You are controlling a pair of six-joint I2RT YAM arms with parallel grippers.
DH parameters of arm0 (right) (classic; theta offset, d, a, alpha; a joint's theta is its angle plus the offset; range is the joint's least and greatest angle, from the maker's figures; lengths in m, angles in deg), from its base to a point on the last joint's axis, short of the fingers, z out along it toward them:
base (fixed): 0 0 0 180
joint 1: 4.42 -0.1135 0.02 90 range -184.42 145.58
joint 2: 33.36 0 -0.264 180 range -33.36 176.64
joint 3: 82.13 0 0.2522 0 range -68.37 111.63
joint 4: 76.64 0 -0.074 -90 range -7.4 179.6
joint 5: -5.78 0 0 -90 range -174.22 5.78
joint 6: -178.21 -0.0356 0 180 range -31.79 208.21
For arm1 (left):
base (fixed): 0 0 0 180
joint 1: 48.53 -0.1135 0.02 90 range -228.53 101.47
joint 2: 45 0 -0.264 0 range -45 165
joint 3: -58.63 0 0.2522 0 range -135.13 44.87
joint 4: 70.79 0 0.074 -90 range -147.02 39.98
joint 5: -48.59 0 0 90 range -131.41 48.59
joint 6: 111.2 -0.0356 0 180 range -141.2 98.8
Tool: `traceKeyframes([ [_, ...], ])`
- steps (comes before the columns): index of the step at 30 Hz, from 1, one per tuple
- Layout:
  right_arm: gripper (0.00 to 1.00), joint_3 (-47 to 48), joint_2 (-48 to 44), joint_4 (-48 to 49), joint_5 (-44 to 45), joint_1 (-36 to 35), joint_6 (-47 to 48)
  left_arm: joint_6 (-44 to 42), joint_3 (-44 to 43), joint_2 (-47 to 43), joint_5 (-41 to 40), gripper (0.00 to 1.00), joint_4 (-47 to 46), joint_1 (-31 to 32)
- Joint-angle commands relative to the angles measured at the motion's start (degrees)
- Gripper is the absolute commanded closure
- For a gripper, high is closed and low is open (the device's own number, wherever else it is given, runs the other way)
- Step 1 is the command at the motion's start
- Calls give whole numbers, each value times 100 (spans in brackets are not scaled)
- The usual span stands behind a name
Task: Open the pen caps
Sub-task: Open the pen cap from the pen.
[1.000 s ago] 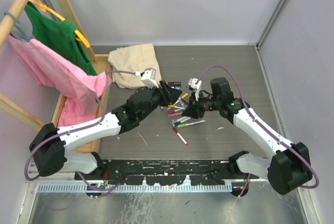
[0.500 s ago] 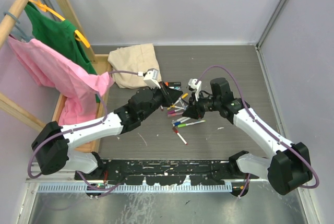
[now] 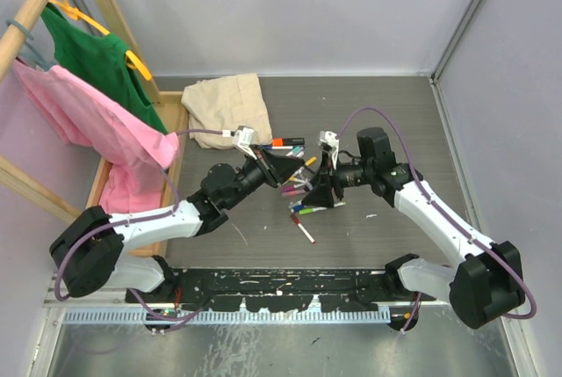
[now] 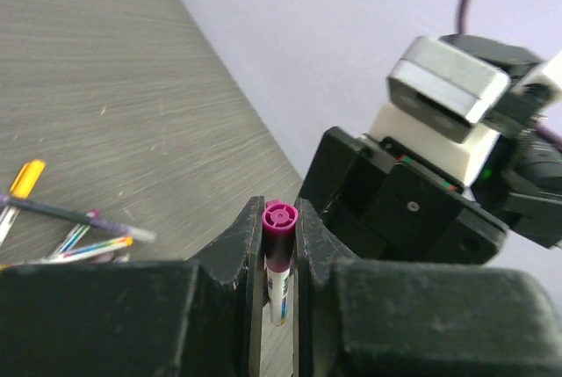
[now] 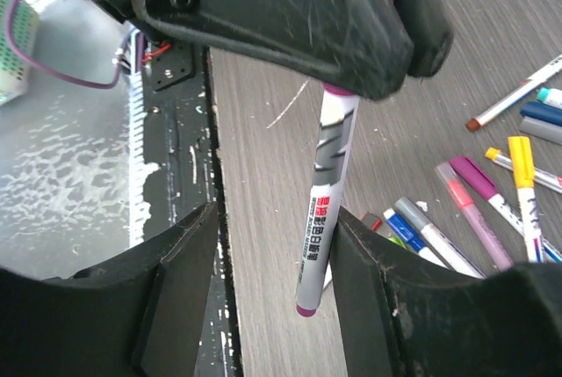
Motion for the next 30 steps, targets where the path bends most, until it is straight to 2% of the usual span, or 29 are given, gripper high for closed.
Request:
traceKeyframes([
  [1,42,209,-43,314,-732,66,-278,64,92,92,803,100,-1793,-194],
  [5,44,211,-25,377,-875,68,-377,355,142,451,1192,100,-2455,-352],
  [12,63,218,-57,503,-876,165,-603,490,102,721,1494,100,-2728,-402],
  [21,64,241,-74,547,-879,283,-715,455,138,729,1651,100,-2724,-406],
  [23,71,226,-93,556,-881,293,-703,452,147,732,1659,100,-2706,-402],
  [25,83,212,-115,547,-883,288,-693,454,151,717,1623,99,-2657,-402],
  [28,97,208,-150,533,-841,289,-631,494,212,655,1459,82,-2619,-406],
  [30,99,218,-172,468,-778,288,-563,505,276,573,1340,68,-2611,-403],
])
